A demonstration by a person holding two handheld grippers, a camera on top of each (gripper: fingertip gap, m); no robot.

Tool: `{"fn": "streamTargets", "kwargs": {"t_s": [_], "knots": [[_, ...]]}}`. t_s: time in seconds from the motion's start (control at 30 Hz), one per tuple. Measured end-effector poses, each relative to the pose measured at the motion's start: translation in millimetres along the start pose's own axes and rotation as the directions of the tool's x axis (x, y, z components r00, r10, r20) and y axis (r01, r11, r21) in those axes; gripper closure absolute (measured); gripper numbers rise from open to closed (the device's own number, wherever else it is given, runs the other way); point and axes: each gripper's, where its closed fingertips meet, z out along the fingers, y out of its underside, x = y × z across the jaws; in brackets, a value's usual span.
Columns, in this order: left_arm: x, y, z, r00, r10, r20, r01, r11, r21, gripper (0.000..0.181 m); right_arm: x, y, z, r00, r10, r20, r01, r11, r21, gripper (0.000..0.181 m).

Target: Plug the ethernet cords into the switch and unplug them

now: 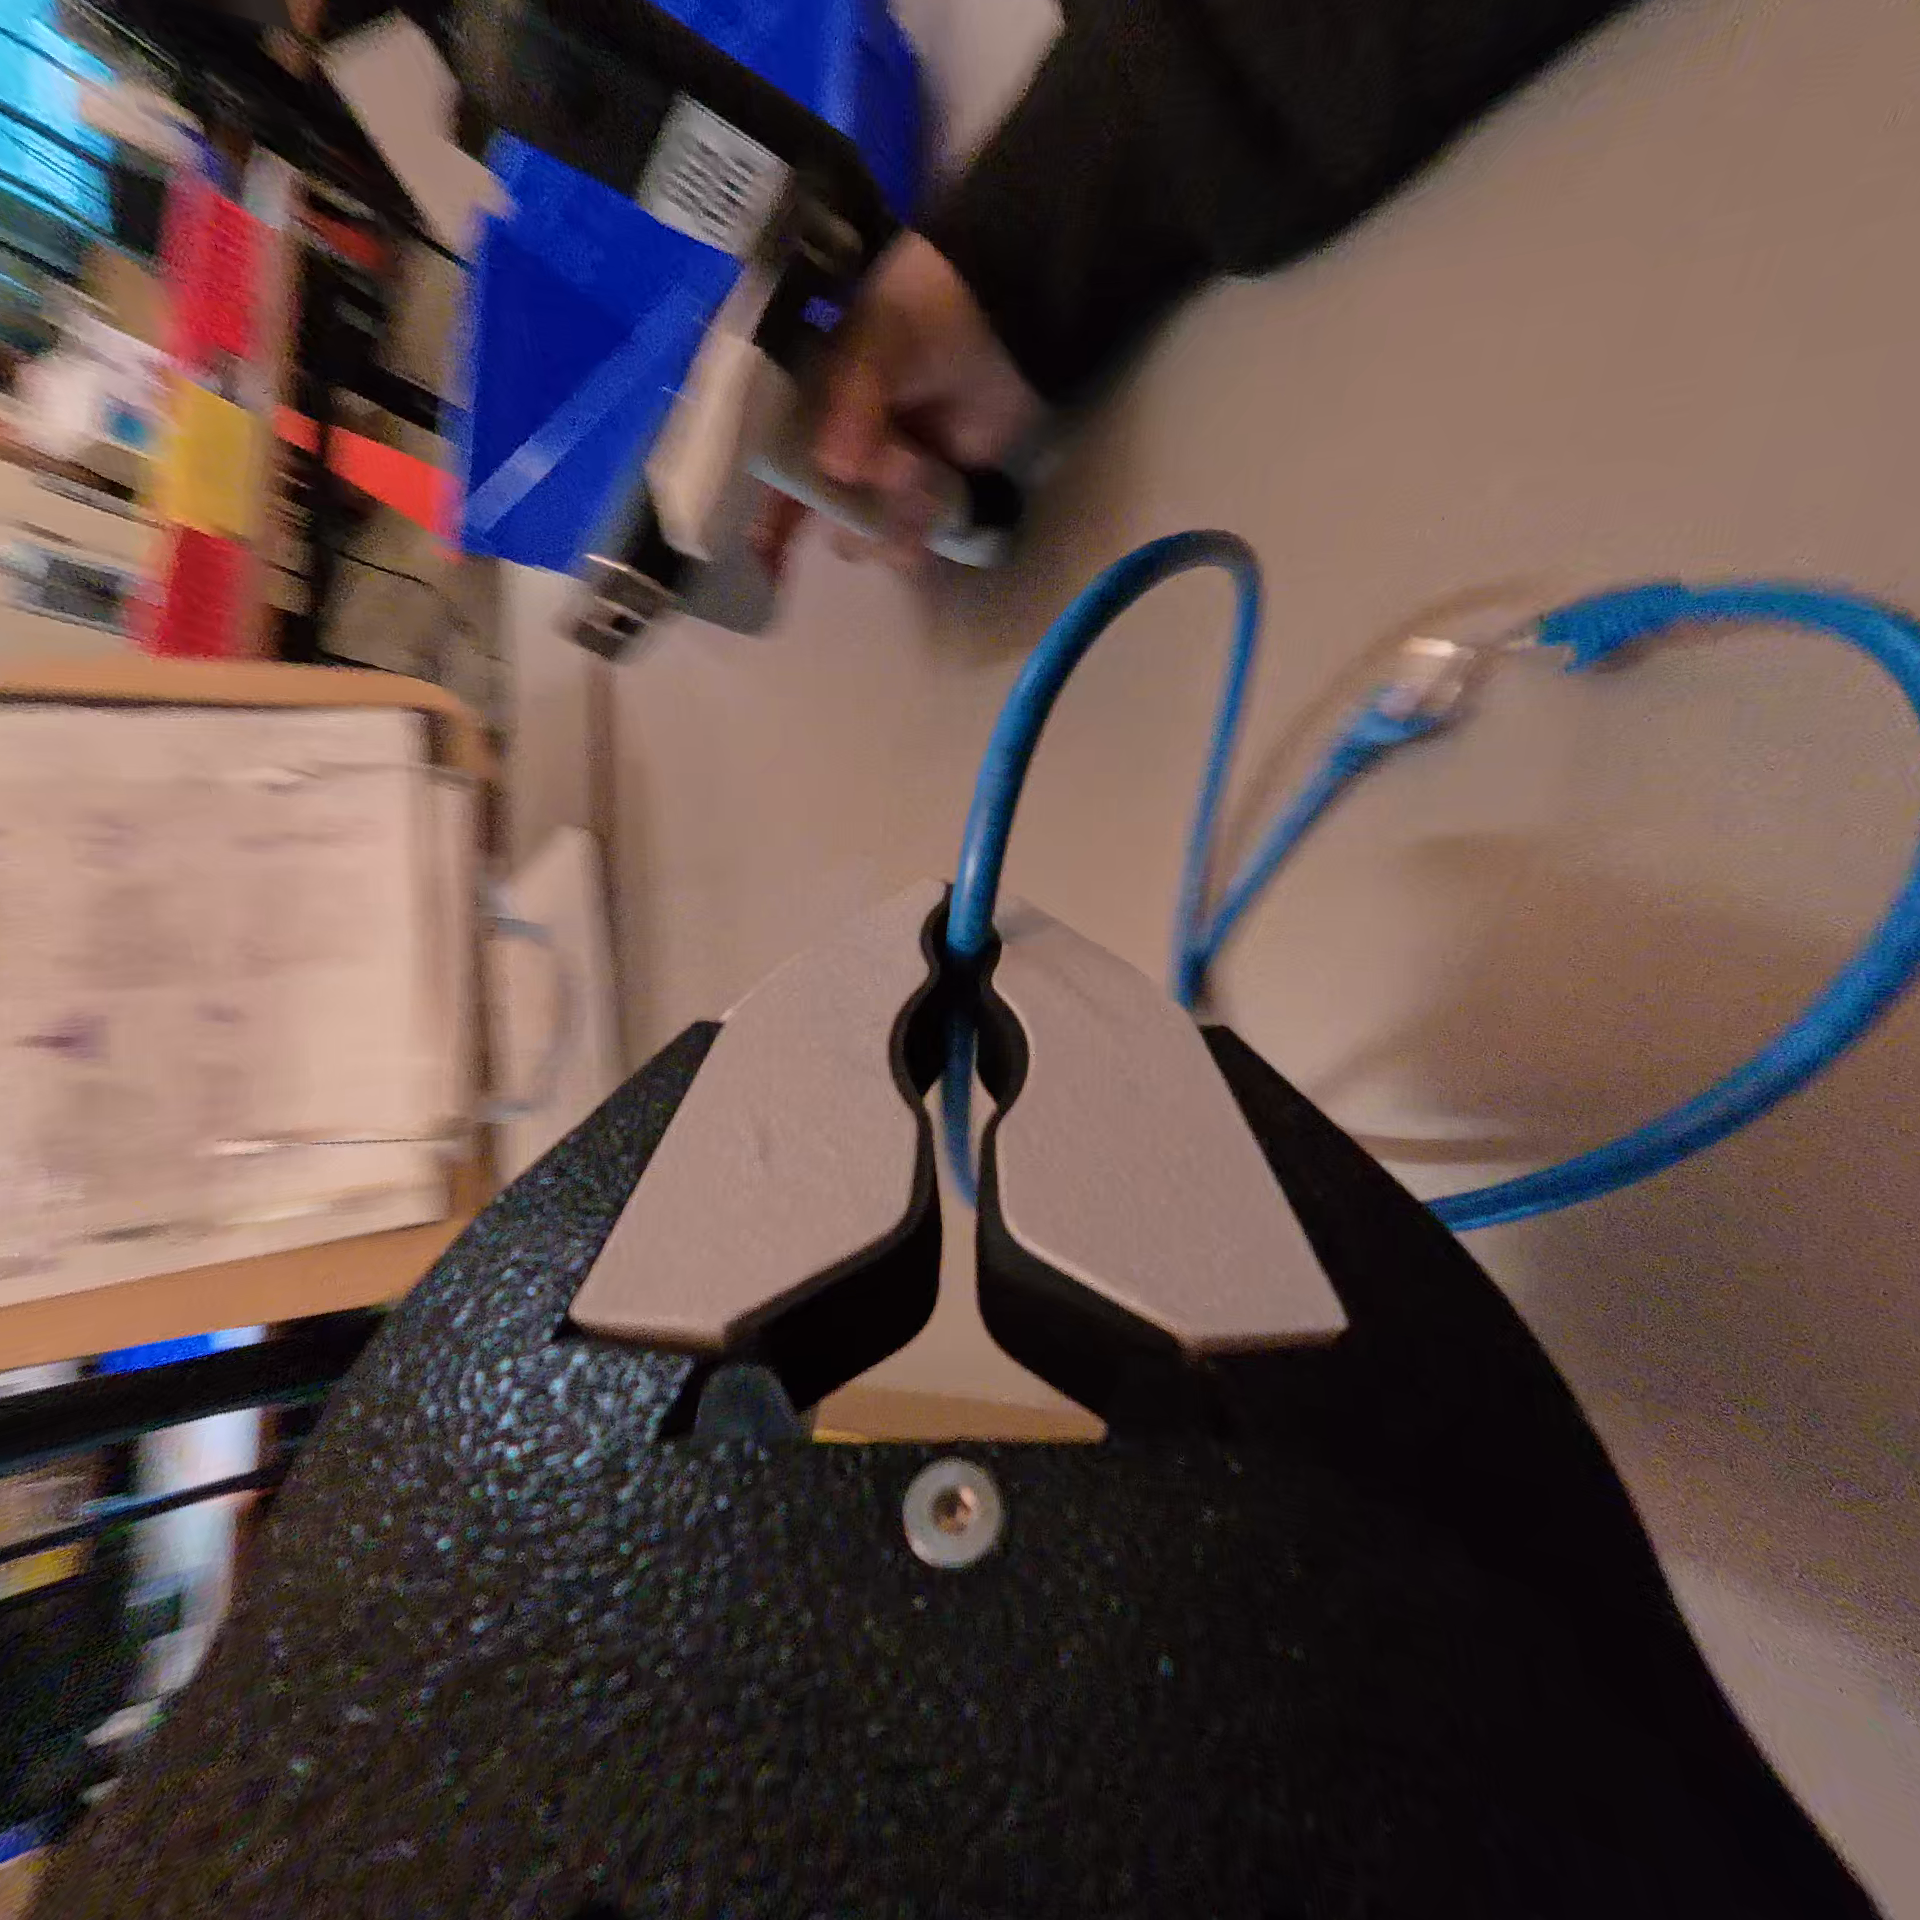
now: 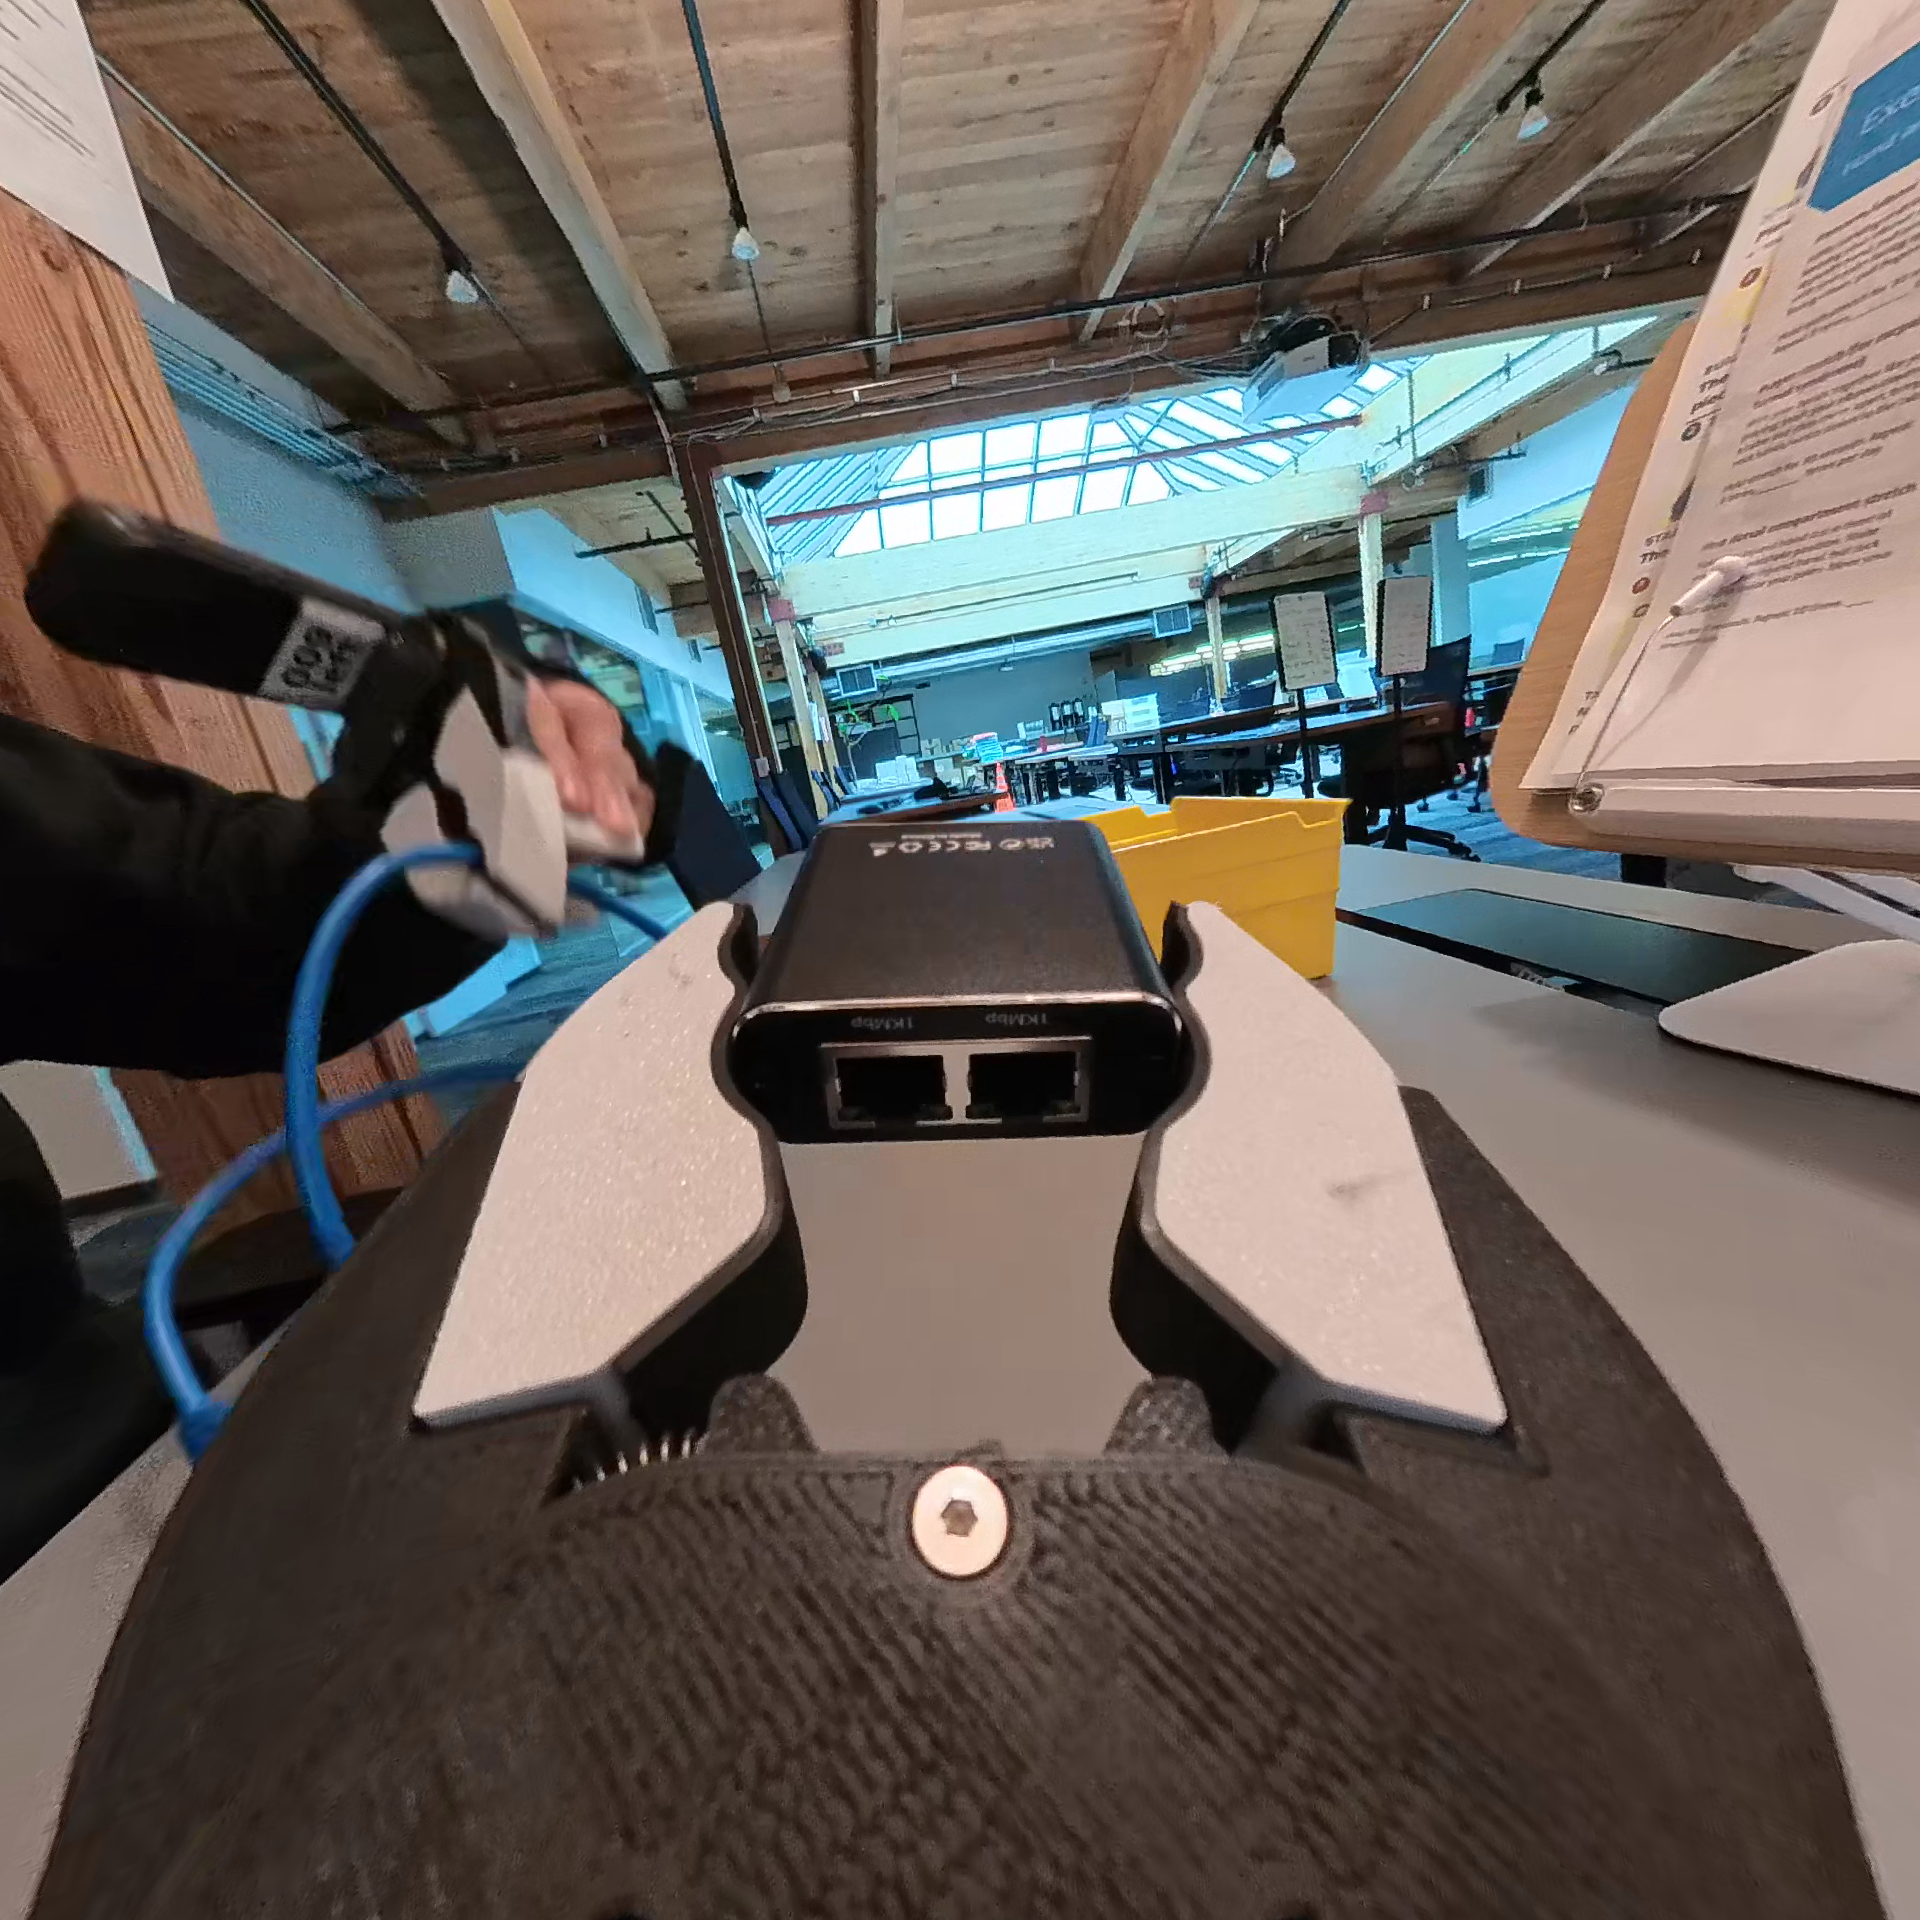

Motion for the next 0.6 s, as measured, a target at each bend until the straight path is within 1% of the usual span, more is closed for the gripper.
{"fn": "streamTargets", "kwargs": {"t_s": [0.07,0.13,0.17,0.2,0.23,0.27,0.33,0.43,0.5,0.57,0.6], "knots": [[25.5,11.6,9.2,0.989,-0.123,-0.077,0.122,0.992,-0.023,0.181,-1.7,2.0,1.6,1.0,-0.011,0.004,0.011,1.0,-0.015,0.107],[55.4,21.6,10.1,0.949,-0.224,-0.221,0.21,0.974,-0.085,0.18,-2.4,3.1,2.4,1.0,-0.018,0.004,0.018,1.0,-0.024,0.107],[66.6,28.8,10.3,0.931,-0.257,-0.258,0.229,0.964,-0.133,0.178,-2.6,3.2,2.5,1.0,-0.02,0.004,0.02,0.999,-0.025,0.107],[75.2,36.2,11.4,0.923,-0.276,-0.268,0.235,0.956,-0.174,0.177,-2.8,3.3,2.6,1.0,-0.021,0.005,0.021,0.999,-0.026,0.107],[88.9,41.1,11.4,0.904,-0.289,-0.315,0.232,0.951,-0.206,0.177,-2.7,3.3,2.6,1.0,-0.021,0.005,0.021,0.999,-0.026,0.107],[102.4,43.7,11.0,0.88,-0.302,-0.365,0.23,0.946,-0.228,0.176,-2.6,3.2,2.5,1.0,-0.02,0.005,0.02,0.999,-0.026,0.107],[116.2,43.1,13.7,0.857,-0.324,-0.401,0.249,0.941,-0.228,0.171,-2.7,3.6,2.7,1.0,-0.018,0.007,0.018,0.999,-0.028,0.107],[121.2,33.5,14.9,0.832,-0.344,-0.436,0.291,0.939,-0.187,0.163,-3.2,4.1,3.2,1.0,-0.021,0.008,0.021,0.999,-0.033,0.107],[118.8,23.6,11.7,0.806,-0.364,-0.466,0.33,0.931,-0.157,0.152,-3.6,4.2,3.0,1.0,-0.025,0.008,0.025,0.999,-0.032,0.107],[107.5,12.5,10.2,0.792,-0.387,-0.473,0.381,0.918,-0.114,0.147,-3.8,4.3,3.1,1.0,-0.025,0.009,0.025,0.999,-0.033,0.107],[97.3,9.1,12.3,0.795,-0.404,-0.453,0.408,0.908,-0.095,0.147,-4.0,4.5,3.2,1.0,-0.023,0.012,0.023,0.999,-0.034,0.107]]}}
